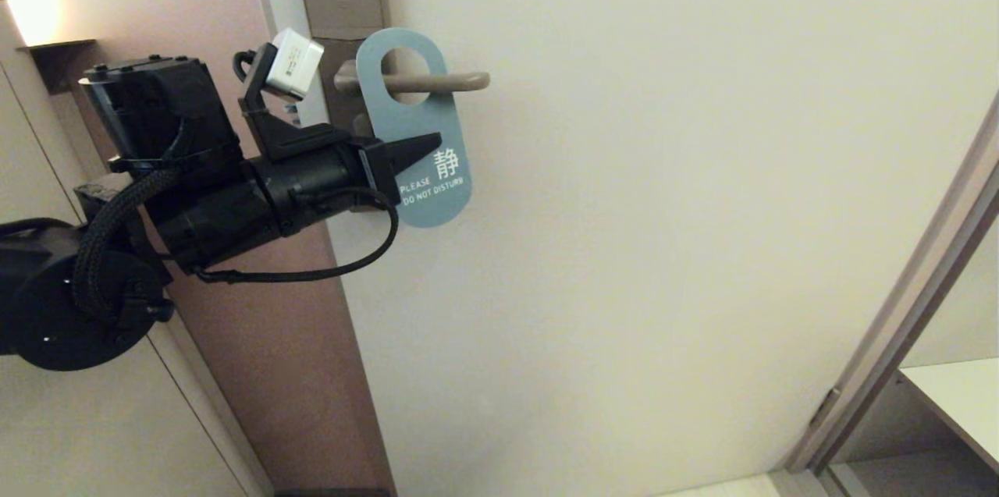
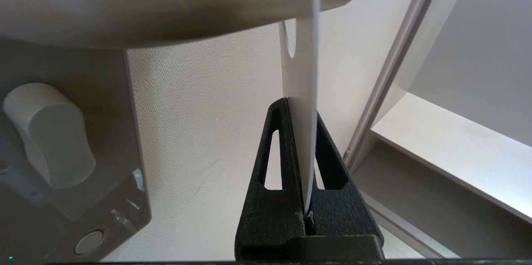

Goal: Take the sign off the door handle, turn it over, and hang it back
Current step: Take down the sign

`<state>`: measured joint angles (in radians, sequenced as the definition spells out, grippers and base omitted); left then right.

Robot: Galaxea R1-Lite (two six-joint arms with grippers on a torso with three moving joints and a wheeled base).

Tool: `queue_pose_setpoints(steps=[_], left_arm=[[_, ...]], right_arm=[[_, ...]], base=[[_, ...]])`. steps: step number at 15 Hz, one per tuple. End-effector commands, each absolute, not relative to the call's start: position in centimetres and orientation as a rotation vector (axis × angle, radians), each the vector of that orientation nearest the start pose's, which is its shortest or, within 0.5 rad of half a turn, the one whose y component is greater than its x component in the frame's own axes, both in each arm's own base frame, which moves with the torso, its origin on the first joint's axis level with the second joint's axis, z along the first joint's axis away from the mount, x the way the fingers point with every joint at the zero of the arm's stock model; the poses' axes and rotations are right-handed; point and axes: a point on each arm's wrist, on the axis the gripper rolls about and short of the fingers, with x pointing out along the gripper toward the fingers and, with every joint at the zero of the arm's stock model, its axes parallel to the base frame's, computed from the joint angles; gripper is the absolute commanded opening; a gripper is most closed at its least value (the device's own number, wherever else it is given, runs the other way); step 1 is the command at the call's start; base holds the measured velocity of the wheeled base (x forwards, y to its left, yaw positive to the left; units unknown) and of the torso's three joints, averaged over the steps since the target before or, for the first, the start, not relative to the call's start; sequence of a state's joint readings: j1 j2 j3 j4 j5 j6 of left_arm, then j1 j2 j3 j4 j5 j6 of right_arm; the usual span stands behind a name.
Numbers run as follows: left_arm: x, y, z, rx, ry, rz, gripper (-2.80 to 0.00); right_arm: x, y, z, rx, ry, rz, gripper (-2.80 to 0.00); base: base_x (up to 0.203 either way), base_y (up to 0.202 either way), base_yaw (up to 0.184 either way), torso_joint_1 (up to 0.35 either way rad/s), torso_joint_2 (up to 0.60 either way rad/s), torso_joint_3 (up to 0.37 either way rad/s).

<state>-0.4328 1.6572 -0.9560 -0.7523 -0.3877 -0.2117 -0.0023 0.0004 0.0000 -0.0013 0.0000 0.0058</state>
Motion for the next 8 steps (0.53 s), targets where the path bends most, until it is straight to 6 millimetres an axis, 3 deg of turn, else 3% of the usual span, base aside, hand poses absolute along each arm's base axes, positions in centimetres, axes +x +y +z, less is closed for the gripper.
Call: queue_pose_setpoints(steps=[1,8], left_arm=[[27.8,-13.8,24.8,-0.202,0.036,-0.824,-2.8],[27.6,-14.9,24.5,-0.132,0.016,-0.789,-2.8]], right_arm=[[-2.3,0.0,7.6,0.006,-0.002,-0.002,-2.8],[-2.3,0.0,7.6,0.006,-0.002,-0.002,-2.8]], base=[[0.0,0.0,0.0,0.0,0.0,0.0],[0.0,0.0,0.0,0.0,0.0,0.0]])
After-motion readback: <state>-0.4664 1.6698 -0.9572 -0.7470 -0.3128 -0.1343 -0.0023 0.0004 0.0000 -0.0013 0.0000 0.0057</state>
